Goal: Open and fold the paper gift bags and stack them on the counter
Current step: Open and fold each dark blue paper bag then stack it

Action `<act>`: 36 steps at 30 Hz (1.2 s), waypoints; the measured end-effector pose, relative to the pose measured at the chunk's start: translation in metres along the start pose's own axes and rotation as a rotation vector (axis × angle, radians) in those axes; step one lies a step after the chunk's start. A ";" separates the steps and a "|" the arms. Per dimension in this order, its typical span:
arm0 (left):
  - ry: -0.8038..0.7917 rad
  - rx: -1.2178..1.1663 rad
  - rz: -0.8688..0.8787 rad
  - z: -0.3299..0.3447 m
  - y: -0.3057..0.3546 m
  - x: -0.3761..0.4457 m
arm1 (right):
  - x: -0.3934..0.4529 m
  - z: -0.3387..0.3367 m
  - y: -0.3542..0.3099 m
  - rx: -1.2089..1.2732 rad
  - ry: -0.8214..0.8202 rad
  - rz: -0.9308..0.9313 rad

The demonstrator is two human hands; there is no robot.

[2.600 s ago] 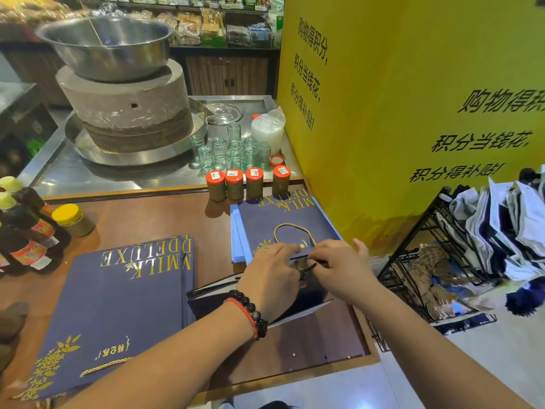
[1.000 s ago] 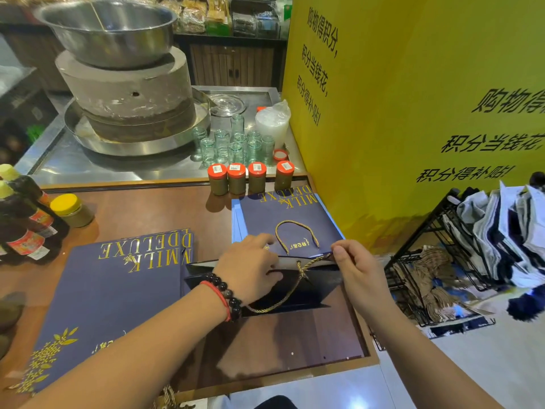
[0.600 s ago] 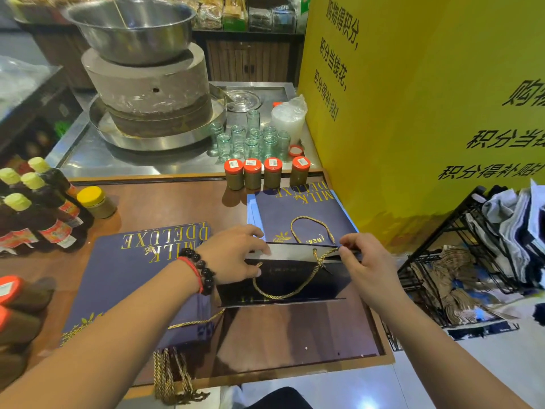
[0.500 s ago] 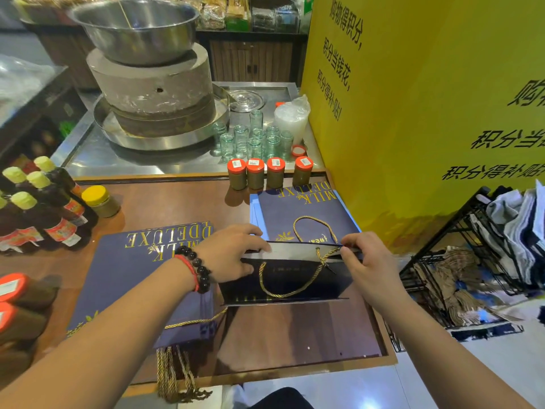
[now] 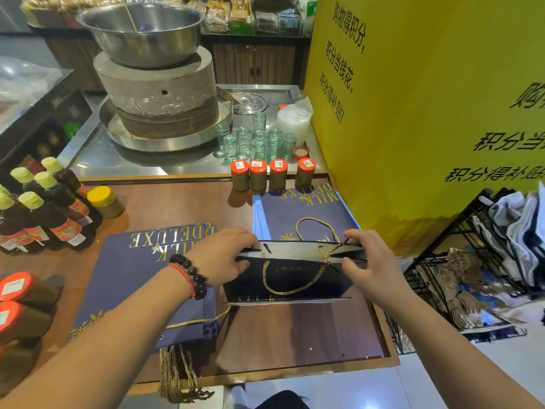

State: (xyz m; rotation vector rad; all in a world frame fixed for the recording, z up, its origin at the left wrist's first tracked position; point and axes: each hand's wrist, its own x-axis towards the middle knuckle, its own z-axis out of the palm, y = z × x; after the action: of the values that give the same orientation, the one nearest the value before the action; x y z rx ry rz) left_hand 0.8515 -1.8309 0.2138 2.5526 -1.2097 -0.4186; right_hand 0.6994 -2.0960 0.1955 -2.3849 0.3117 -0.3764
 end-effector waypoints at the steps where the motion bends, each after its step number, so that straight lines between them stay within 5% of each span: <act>1: -0.008 0.018 -0.001 0.001 0.003 0.001 | -0.001 -0.001 0.002 -0.002 0.003 -0.007; 10: 0.059 0.114 -0.026 0.009 0.017 0.003 | 0.010 -0.012 -0.009 0.013 0.077 0.052; 16: 0.173 0.110 -0.089 0.017 0.021 0.004 | 0.054 -0.013 -0.049 -0.510 -0.515 0.279; 21: 0.227 0.092 -0.152 0.023 0.022 0.003 | 0.080 0.011 -0.071 -0.283 -0.829 0.304; 25: 0.238 0.098 -0.132 0.026 0.018 0.001 | 0.082 0.022 -0.054 0.215 -0.568 0.412; 30: 0.210 0.104 -0.124 0.029 0.011 -0.002 | 0.089 0.003 -0.033 1.074 0.056 0.641; 36: 0.135 0.100 -0.131 0.026 0.016 0.006 | 0.086 -0.013 -0.018 1.089 0.170 0.613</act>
State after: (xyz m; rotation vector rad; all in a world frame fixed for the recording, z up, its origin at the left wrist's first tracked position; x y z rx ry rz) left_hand 0.8342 -1.8487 0.1949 2.7056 -1.0441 -0.2141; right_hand 0.7767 -2.1183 0.2320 -1.1237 0.6793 -0.3289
